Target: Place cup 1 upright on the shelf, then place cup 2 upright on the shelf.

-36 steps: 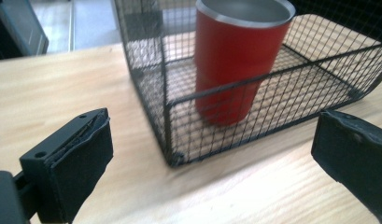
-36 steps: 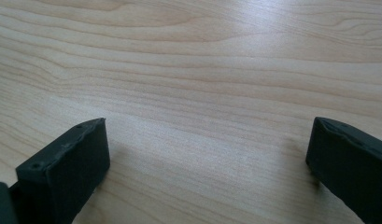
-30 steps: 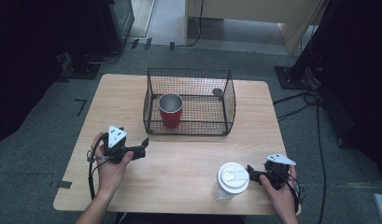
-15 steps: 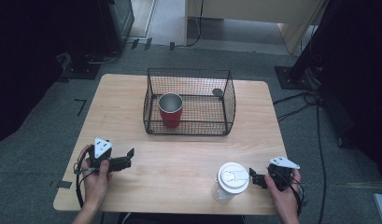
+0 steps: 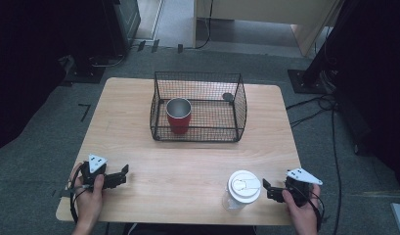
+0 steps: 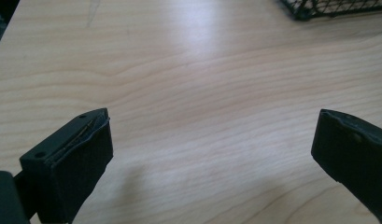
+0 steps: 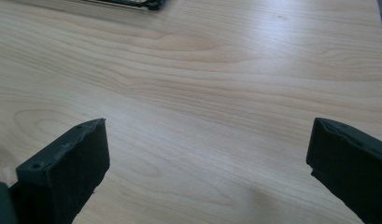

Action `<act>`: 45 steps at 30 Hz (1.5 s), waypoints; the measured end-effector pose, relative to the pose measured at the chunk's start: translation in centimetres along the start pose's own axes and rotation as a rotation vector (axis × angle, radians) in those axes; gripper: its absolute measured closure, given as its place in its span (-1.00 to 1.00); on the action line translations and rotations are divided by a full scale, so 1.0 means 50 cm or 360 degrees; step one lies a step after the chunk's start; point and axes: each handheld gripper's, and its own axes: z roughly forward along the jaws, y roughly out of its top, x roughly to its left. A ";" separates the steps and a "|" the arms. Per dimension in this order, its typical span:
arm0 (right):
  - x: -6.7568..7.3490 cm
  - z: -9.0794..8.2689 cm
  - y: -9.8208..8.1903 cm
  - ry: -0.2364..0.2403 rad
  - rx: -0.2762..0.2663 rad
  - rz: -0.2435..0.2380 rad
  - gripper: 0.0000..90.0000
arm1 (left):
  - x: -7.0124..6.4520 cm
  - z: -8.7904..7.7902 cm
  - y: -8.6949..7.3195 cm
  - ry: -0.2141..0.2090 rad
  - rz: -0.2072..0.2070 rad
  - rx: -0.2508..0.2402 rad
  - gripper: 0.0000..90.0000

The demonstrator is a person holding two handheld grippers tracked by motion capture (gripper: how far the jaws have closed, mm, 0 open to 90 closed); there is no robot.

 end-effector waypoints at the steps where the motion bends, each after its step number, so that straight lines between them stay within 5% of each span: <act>1: 0.004 -0.002 0.001 0.0011 -0.0002 -0.0013 -1.00 | 0.003 -0.001 -0.004 0.0008 -0.0008 0.0004 -1.00; 10: 0.040 -0.028 0.016 0.0195 -0.0009 -0.0117 -1.00 | 0.030 -0.015 -0.019 0.0073 -0.0012 0.0069 -1.00; 20: 0.038 -0.062 0.024 0.0370 -0.0073 -0.0185 -1.00 | 0.031 -0.004 -0.019 0.0070 0.0021 0.0228 -1.00; 45: 0.071 -0.088 0.035 0.0663 -0.0140 -0.0327 -1.00 | 0.032 -0.003 -0.019 0.0029 0.0024 0.0236 -1.00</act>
